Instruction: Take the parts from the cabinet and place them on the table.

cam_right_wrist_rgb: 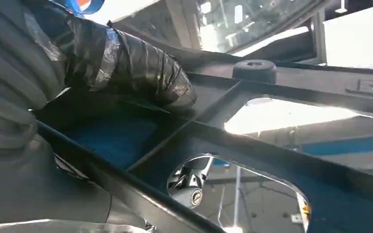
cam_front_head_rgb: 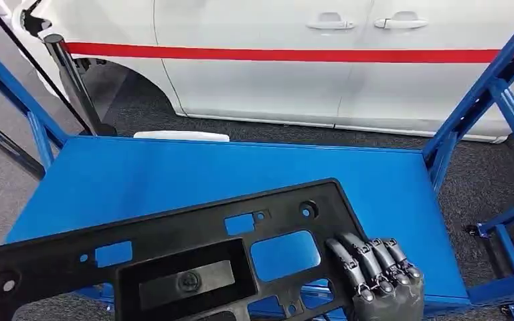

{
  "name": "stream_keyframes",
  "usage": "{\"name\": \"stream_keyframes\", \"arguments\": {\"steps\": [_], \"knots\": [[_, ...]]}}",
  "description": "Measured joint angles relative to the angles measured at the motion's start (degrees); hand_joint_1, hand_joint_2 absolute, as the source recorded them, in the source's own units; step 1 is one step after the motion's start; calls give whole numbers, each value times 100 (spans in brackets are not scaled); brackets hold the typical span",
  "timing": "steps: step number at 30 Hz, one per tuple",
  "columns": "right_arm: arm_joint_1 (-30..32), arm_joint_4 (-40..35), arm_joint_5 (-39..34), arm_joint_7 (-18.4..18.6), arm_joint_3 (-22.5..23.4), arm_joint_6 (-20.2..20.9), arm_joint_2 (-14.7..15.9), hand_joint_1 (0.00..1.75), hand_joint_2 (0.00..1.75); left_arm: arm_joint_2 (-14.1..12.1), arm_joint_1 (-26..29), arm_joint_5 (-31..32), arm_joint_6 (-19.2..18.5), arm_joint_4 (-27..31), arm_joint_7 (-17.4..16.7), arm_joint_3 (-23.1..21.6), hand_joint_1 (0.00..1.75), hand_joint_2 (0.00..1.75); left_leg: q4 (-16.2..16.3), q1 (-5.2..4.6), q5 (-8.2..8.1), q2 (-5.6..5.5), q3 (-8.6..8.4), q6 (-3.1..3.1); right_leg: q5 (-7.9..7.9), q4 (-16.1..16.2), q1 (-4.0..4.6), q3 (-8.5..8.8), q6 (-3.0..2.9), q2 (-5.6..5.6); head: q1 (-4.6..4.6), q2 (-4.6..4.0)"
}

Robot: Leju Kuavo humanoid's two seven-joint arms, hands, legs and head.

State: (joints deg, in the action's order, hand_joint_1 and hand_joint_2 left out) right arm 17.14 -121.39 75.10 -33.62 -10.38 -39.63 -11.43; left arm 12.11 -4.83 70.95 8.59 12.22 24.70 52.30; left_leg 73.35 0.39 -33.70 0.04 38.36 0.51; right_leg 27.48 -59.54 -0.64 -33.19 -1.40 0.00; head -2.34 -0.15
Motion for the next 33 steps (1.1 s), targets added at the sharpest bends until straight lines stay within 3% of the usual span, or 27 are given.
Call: {"name": "stream_keyframes", "arguments": {"steps": [2,3,4,7,8,9,10,12,13,14,15,17,18,19,21,22,23,25,28,29,30,31,33], "knots": [[0,4,-61,-53,41,0,-42,175,175,-2,-9,-13,0,0,17,11,0,175,-999,3,537,0,-474,-34,9,0,0,28,13,8,-2,0],[1,4,-83,-76,52,0,-61,175,175,-2,-13,-37,0,0,17,22,0,175,-1406,0,604,-1,-639,-62,12,1,0,32,20,7,-4,0],[3,9,-117,-105,72,0,-91,175,175,-2,-30,-57,13,0,11,52,0,175,-1484,-41,559,-7,-685,-82,17,-13,29,10,56,10,-2,0],[5,46,-153,-157,113,0,-144,175,175,-4,-9,-46,131,0,-120,72,0,175,-1472,-61,587,-20,-662,-160,-22,32,10,16,142,6,-4,0],[5,57,-155,-162,129,0,-162,175,175,-4,-7,-44,230,0,-186,76,0,175,-1569,1,647,-18,-699,-240,8,7,34,16,188,4,-4,0],[7,72,-164,-177,146,0,-170,175,175,0,-11,-39,334,0,-240,76,0,175,-1594,-7,667,-2,-714,-269,77,-81,8,1,202,6,-6,0],[4,83,-186,-190,157,0,-181,175,175,4,-19,-37,444,0,-280,79,0,175,-1597,-8,672,3,-706,-307,272,-338,13,-120,208,4,-11,0],[15,123,-229,-205,177,0,-183,175,175,15,-23,-9,573,0,-330,83,0,175,-1588,-25,671,8,-697,-330,711,-1197,-3,-517,228,4,-11,0],[24,149,-245,-214,197,0,-183,175,175,15,-19,-2,612,0,-356,85,0,175,-1579,-32,672,14,-693,-332,827,-1542,-10,-681,239,4,-9,0],[33,179,-264,-223,210,0,-186,175,175,15,-13,2,640,0,-367,90,0,175,-1566,-34,671,15,-689,-332,808,-1681,-14,-749,244,3,-7,0],[41,203,-284,-236,220,0,-186,175,175,15,-11,2,651,0,-374,90,0,175,-1553,-33,666,13,-688,-331,649,-1534,-18,-676,248,2,-11,0],[43,245,-326,-275,258,0,-205,175,175,20,-13,7,671,0,-385,92,0,175,-1508,-27,641,-3,-690,-302,138,-622,-28,-221,232,1,-11,0],[45,262,-354,-312,284,0,-232,175,175,20,-12,13,684,0,-404,92,0,175,-1475,-26,621,-7,-684,-282,10,-157,-29,-6,214,0,-11,0],[46,286,-369,-332,297,0,-249,175,175,20,-10,18,697,0,-415,96,0,175,-1424,-71,597,-8,-644,-244,69,-69,-2,14,201,3,-11,0],[90,302,-417,-385,343,0,-306,175,175,20,-8,24,730,0,-433,103,0,175,-1431,-58,620,-11,-622,-196,35,-89,9,-27,162,16,-7,0],[101,310,-437,-413,369,0,-332,175,175,20,-7,37,734,0,-437,107,0,175,-1455,-52,637,-9,-629,-162,27,-86,31,-32,128,23,-4,0],[104,317,-450,-433,400,0,-371,175,175,20,-7,39,734,0,-442,109,0,175,-1448,-54,635,-13,-625,-129,-14,-33,-2,-34,66,16,-7,0],[114,319,-457,-448,441,0,-424,175,175,20,-7,42,732,0,-448,114,0,175,-1185,-27,328,-9,-523,-68,-60,1,-16,-47,-2,-5,2,0],[146,350,-468,-448,481,0,-463,175,175,20,2,48,732,0,-461,120,0,175,49,-3,-366,-9,-52,-15,-120,-5,5,-142,-41,-26,2,0],[153,363,-470,-448,492,0,-470,175,175,20,6,46,732,0,-463,125,0,175,259,-3,-418,-9,6,-11,-143,-15,10,-177,-39,-27,2,0],[157,380,-474,-448,500,0,-470,175,175,20,9,46,732,0,-463,131,0,175,190,-3,-337,-9,-70,-17,-164,-21,11,-207,-37,-26,2,0],[165,398,-485,-444,513,0,-470,175,175,20,11,46,732,0,-466,140,0,175,-149,-4,-148,-9,-283,-32,-182,-31,12,-234,-29,-25,2,0],[180,417,-492,-433,531,0,-470,175,175,17,0,46,732,0,-466,151,0,175,-1250,-9,286,-10,-949,-90,-221,-46,12,-266,-4,-19,2,0]]}}
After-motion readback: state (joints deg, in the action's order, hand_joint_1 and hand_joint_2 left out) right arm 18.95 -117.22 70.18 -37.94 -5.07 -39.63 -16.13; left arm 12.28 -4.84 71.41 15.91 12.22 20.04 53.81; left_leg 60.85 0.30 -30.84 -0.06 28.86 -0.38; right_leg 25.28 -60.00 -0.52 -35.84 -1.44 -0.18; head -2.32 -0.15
